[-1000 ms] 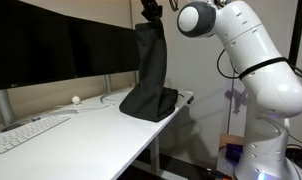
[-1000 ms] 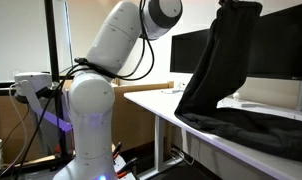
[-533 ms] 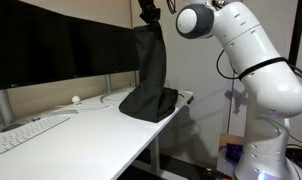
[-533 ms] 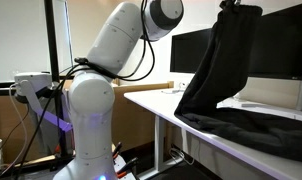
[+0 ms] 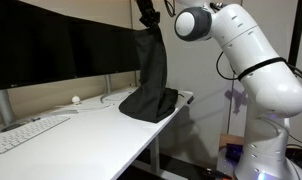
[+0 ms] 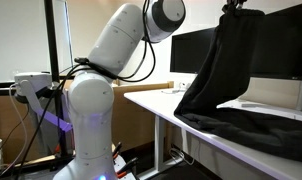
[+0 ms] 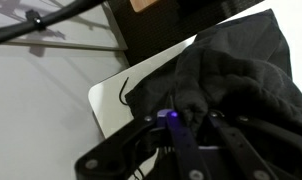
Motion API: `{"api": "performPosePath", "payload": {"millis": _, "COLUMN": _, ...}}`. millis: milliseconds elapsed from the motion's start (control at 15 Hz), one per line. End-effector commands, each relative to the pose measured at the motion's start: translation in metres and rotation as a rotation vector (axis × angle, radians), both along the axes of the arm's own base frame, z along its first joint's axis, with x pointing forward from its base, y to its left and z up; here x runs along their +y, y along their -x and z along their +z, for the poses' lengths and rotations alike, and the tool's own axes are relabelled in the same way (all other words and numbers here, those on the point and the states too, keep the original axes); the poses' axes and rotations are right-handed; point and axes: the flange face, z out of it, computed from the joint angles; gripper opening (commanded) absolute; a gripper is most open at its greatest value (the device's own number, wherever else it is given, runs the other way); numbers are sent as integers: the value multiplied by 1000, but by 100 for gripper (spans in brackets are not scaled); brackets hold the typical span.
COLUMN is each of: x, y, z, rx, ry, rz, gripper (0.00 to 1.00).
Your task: Fold the black trousers on the table.
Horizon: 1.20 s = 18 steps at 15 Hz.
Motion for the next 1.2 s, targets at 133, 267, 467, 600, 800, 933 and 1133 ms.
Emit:
{"api": "performPosePath", "payload": {"millis": 133, "x": 14, "y": -9, "z": -7, "rx": -3, "ry": -10, "rz": -11, "gripper": 3}}
{"api": "performPosePath", "payload": {"millis": 267, "x": 9, "y": -9, "z": -9, "rx": 13, "ry": 1, "rz": -6, "gripper": 14}}
{"api": "performPosePath", "payload": {"millis": 467, "x": 14, "y": -10, "z": -9, "rx": 12, "ry": 2, "rz": -2, "gripper": 14}}
{"api": "performPosePath", "payload": {"millis": 600, "x": 12, "y": -15, "z": -12, "rx": 5, "ry": 26, "rz": -12, "gripper": 3}}
{"api": "performPosePath", "payload": {"millis": 800, "x": -1, "y": -25, "z": -22, "rx": 1, "ry": 41, "rz": -32, "gripper": 3}}
{"api": "performPosePath", "payload": {"millis": 933, "x": -12, "y": -32, "z": -32, "rx": 10, "ry": 46, "rz": -42, "gripper": 3}}
{"api": "performPosePath", "payload": {"millis": 1133, "x": -31, "y": -41, "z": -48, "rx": 31, "ry": 56, "rz": -62, "gripper": 3}}
